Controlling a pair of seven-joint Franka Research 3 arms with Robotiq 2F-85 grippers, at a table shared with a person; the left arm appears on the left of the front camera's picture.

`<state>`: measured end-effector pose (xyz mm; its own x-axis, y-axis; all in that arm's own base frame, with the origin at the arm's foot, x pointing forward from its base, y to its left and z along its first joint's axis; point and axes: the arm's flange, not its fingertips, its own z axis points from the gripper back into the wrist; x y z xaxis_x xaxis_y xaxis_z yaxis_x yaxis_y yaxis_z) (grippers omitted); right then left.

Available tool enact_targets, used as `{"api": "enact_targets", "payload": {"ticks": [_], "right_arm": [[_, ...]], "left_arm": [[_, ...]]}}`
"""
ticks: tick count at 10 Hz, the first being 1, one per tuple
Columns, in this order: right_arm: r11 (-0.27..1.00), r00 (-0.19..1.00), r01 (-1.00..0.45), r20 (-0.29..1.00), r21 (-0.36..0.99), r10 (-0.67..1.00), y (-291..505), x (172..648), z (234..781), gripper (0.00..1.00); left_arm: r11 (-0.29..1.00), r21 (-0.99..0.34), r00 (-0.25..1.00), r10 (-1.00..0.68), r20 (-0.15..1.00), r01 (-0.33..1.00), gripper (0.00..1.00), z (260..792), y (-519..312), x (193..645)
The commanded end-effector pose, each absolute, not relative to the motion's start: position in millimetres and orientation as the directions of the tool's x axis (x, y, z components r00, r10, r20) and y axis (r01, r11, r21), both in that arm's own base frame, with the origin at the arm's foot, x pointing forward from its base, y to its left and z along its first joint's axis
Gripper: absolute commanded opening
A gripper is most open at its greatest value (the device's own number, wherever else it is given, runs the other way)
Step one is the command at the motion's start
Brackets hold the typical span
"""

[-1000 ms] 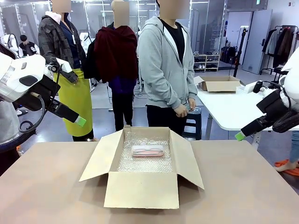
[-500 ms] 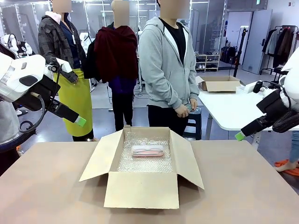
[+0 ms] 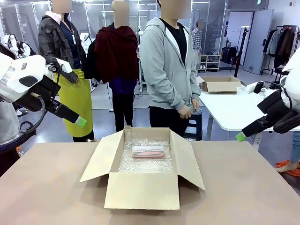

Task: Pack the glasses set securely to prepare it for shipping.
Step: Put the Glasses case from the right side of the table into the Package Box.

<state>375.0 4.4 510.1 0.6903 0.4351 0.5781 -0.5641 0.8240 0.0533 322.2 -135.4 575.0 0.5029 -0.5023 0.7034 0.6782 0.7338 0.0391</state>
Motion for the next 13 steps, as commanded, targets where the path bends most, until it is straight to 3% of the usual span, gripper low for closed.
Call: {"api": "enact_targets", "payload": {"ticks": [1,13], "right_arm": [[0.833,0.704,-0.550,0.571,0.062,0.422,6.7,375.4,511.5,1.00],[0.833,0.704,-0.550,0.571,0.062,0.422,6.7,375.4,511.5,1.00]], "left_arm": [[0.730,0.042,0.495,-0.503,0.708,0.682,1.00,576.1,-133.2,322.7],[0.730,0.042,0.495,-0.503,0.708,0.682,1.00,576.1,-133.2,322.7]]}}
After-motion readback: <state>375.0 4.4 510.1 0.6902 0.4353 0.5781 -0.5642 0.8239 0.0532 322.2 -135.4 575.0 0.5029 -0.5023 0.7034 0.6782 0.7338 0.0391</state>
